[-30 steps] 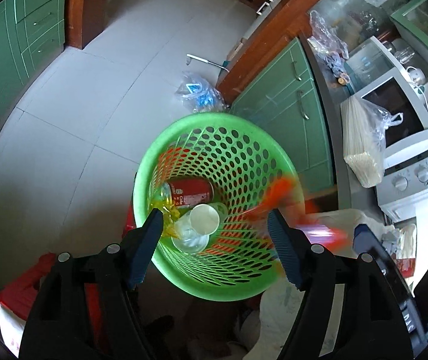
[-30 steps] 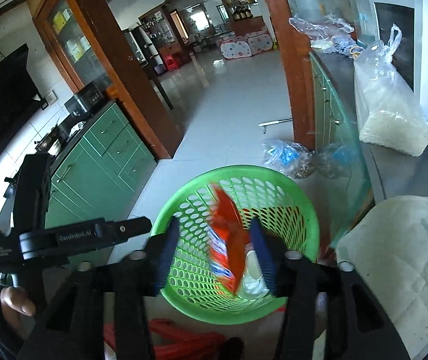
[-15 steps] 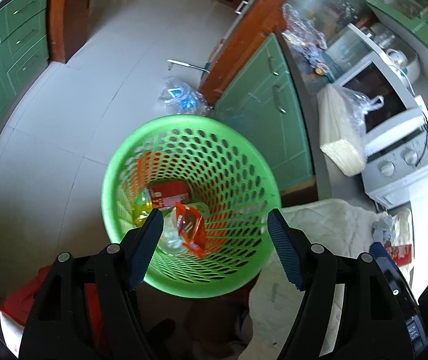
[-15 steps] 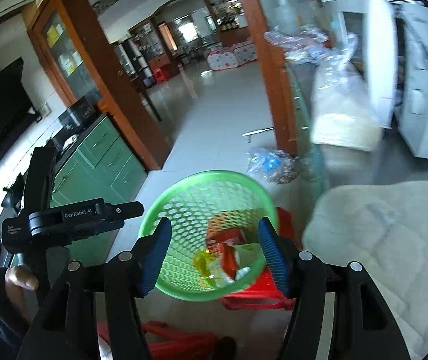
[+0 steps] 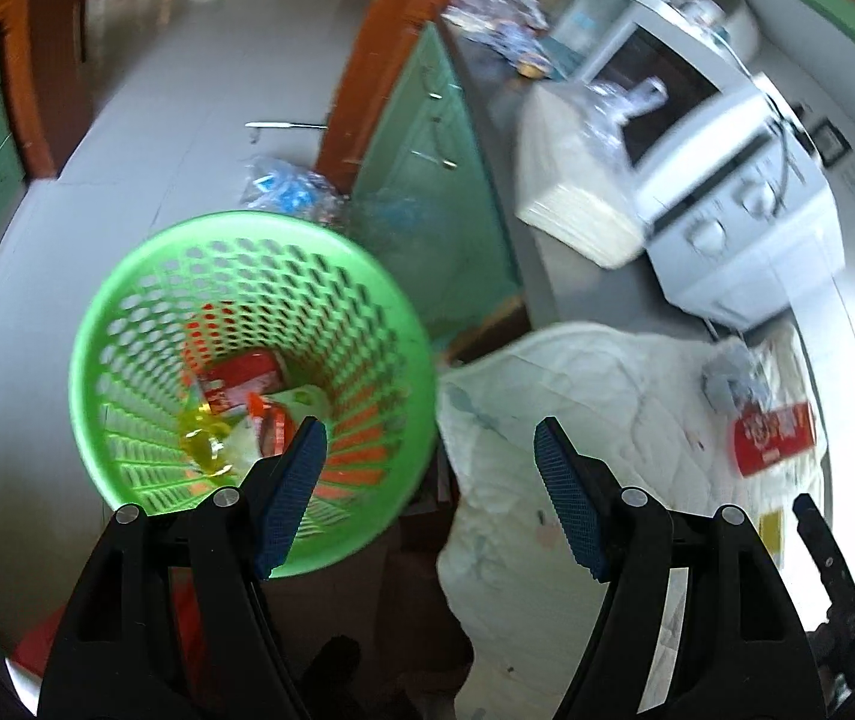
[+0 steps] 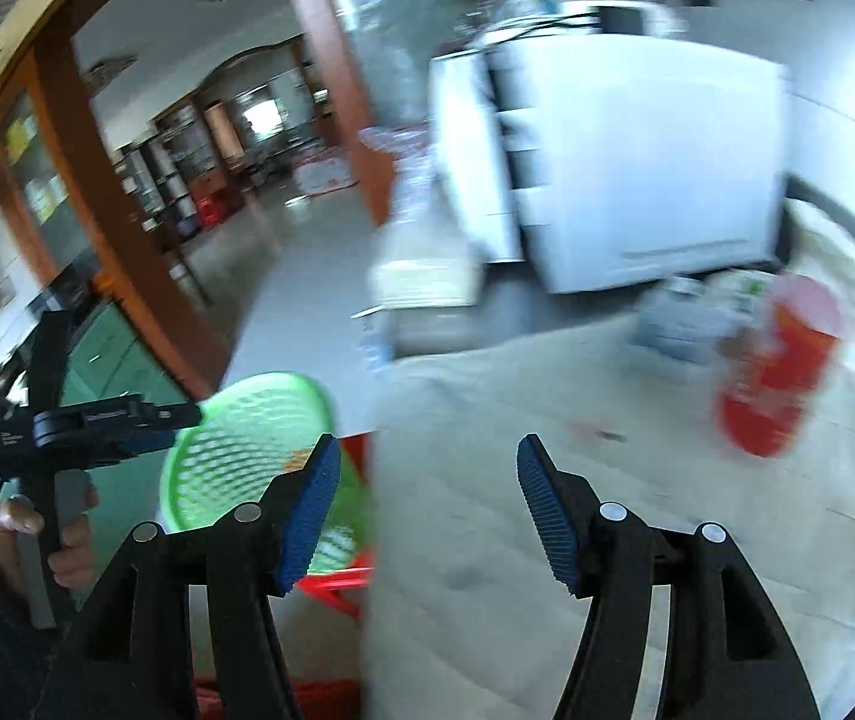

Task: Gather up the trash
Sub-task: 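Move both tools back toward the quilted pad, then close the left tool on the red canister while the right tool grips the clear bottle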

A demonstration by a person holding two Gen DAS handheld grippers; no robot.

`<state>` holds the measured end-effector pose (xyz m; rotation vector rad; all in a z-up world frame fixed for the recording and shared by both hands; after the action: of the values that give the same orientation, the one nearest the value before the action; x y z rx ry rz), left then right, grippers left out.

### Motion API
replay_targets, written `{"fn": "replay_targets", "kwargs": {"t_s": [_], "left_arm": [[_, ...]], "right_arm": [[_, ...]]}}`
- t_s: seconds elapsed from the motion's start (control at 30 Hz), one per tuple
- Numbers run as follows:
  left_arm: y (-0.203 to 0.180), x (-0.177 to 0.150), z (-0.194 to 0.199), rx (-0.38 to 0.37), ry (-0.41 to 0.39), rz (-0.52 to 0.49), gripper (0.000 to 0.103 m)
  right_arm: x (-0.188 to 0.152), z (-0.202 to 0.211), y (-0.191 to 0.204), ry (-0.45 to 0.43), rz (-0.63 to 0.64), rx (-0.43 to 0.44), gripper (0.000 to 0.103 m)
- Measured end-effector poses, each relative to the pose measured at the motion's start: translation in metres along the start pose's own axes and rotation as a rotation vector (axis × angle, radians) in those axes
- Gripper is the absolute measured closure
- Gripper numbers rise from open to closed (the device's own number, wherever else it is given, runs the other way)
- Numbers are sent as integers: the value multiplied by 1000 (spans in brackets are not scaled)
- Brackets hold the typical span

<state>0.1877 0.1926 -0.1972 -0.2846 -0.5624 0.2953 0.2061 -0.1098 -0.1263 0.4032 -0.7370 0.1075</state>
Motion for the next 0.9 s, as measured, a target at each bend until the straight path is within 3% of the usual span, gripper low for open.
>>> {"fn": "replay_targets", "kwargs": {"t_s": [0.27,0.53,0.9], "left_arm": [[-69,-5,-16,-42,33,-138,32],[-143,-21,-35,-95,64,-295,32],[-268,-41,-53,-227,58,-585,32]], "right_arm": [[-2,43,-130,-21,-100,-229,44],[-1,59,-224,28,-112,-400,44],[-4,29,-278,138,-58,-472,44]]}}
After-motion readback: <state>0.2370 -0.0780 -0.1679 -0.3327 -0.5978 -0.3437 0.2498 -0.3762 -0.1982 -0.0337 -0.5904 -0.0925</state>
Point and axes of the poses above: each gripper's, at about its wrist camera, not at the fingertips, and z roughly against the way its jaws point, y to its left, x to its top, the point moved 6 cm from there along -z, roughly the way its jaws point, and after that the axes turned 8 degrees about -z, right-handed, at the moved point
